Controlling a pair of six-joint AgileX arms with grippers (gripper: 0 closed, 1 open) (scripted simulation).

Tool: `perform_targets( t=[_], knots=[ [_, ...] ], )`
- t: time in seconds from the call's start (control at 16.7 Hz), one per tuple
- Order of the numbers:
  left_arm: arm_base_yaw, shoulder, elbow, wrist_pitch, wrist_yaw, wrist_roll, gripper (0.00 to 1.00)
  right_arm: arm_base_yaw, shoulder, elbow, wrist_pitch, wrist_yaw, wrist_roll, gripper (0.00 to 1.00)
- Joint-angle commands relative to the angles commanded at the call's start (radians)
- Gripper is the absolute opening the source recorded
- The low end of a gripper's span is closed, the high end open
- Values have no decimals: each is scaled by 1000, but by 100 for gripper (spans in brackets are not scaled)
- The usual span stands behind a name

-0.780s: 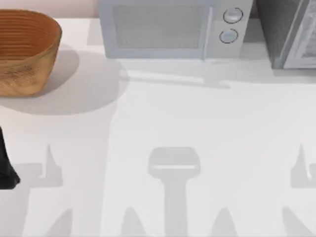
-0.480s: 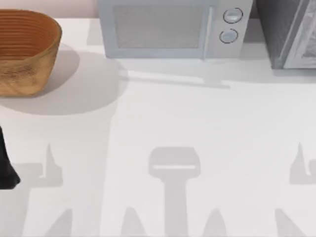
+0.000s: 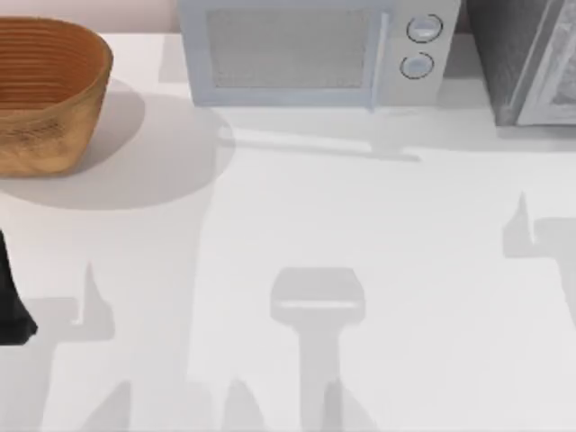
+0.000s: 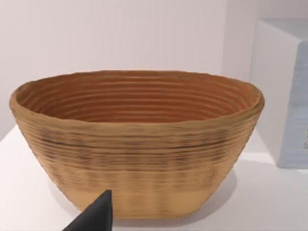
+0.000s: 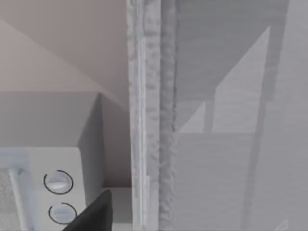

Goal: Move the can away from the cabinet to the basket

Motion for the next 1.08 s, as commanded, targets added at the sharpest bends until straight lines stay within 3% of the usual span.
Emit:
perform_targets(
  t=[0.6, 0.84, 1.08],
  knots=[
    [0, 0, 0, 0, 0, 0, 100, 92, 668, 908, -217, 96, 6, 100],
    [0, 0, 0, 0, 0, 0, 100, 112, 786, 1070, -250, 113, 8, 100],
    [0, 0, 0, 0, 0, 0, 100, 114, 799, 1088, -254, 114, 8, 100]
  ],
)
